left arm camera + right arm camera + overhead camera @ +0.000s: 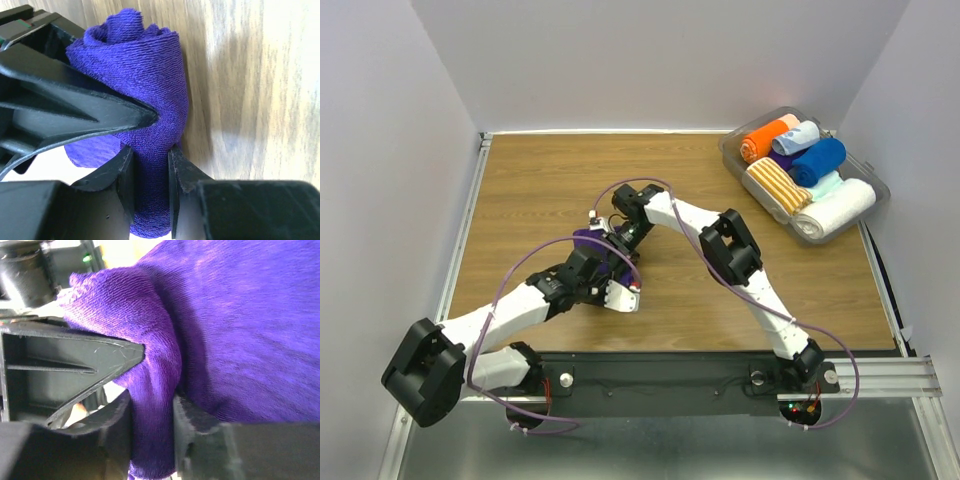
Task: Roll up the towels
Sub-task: Roll the towel
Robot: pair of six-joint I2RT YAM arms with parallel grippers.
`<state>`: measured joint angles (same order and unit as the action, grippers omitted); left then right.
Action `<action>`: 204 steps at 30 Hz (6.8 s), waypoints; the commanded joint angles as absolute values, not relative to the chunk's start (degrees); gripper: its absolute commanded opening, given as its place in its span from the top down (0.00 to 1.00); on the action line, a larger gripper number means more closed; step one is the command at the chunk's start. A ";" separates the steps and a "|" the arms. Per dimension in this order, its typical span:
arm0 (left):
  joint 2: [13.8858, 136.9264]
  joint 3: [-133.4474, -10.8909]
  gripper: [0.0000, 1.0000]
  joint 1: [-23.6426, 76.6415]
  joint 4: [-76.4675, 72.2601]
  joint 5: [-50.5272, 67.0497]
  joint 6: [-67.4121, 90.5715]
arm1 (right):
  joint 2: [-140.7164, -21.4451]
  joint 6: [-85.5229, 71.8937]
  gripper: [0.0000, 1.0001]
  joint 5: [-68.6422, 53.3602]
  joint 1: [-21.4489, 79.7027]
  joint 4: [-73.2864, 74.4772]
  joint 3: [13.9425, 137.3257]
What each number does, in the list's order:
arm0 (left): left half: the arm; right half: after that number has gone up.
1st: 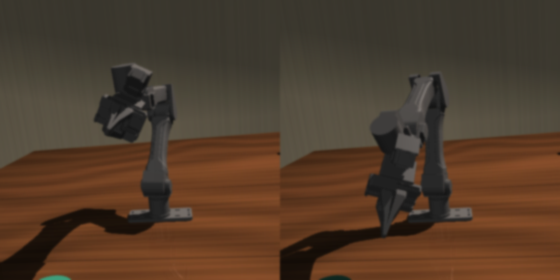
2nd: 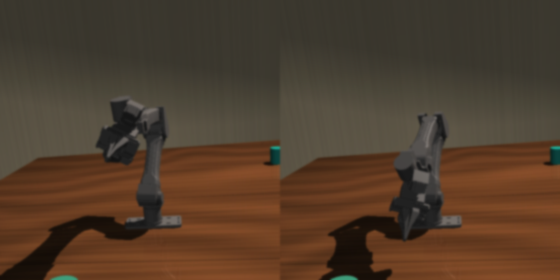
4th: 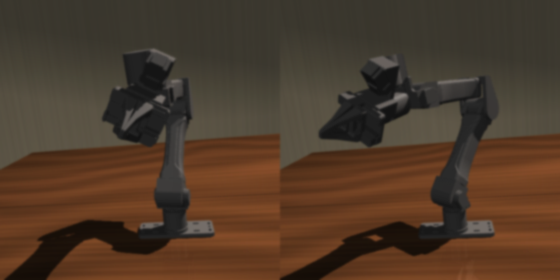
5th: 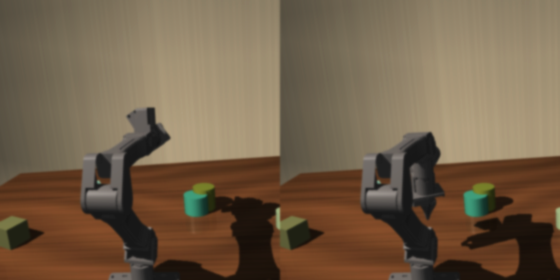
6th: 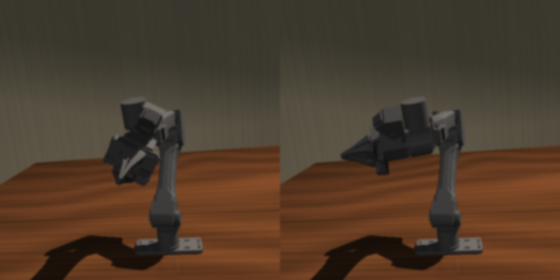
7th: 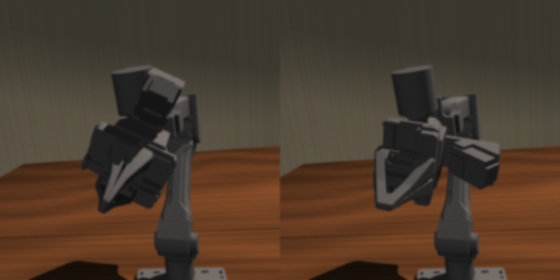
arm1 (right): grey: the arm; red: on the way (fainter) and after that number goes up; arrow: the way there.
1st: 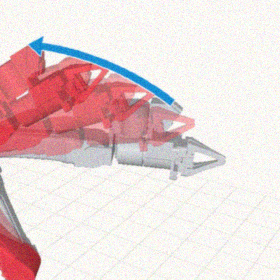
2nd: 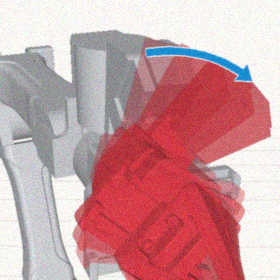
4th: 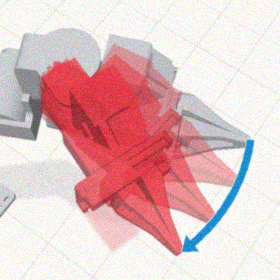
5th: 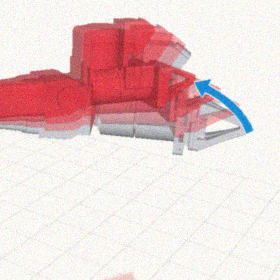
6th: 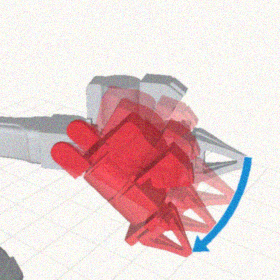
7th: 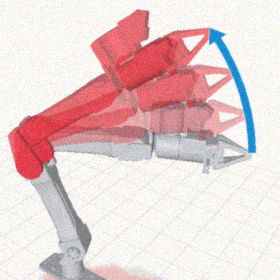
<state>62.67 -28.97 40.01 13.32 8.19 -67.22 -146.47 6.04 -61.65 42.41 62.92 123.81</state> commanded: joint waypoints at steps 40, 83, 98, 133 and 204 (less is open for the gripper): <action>71.89 -41.92 1.00 38.76 36.29 25.31 -63.55 | -141.51 1.67 0.59 -29.45 34.45 44.03 119.44; 119.26 -72.42 0.90 15.12 63.98 49.13 -77.69 | -107.71 9.64 0.13 -41.46 23.38 42.11 101.90; 129.46 -78.83 0.85 13.80 63.98 47.81 -75.68 | -96.41 35.41 0.13 -5.11 58.79 24.80 74.63; 118.66 -85.86 0.51 8.71 64.07 46.76 -73.48 | -110.04 36.21 0.99 -22.15 57.83 21.17 67.41; 63.27 -25.31 0.01 54.49 0.26 11.17 -58.10 | -141.85 32.87 0.95 -53.18 39.02 60.20 95.19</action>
<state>61.17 -25.52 53.39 5.67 14.48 -60.31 -137.58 28.05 -66.37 39.29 64.16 95.42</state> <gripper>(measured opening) 0.986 0.264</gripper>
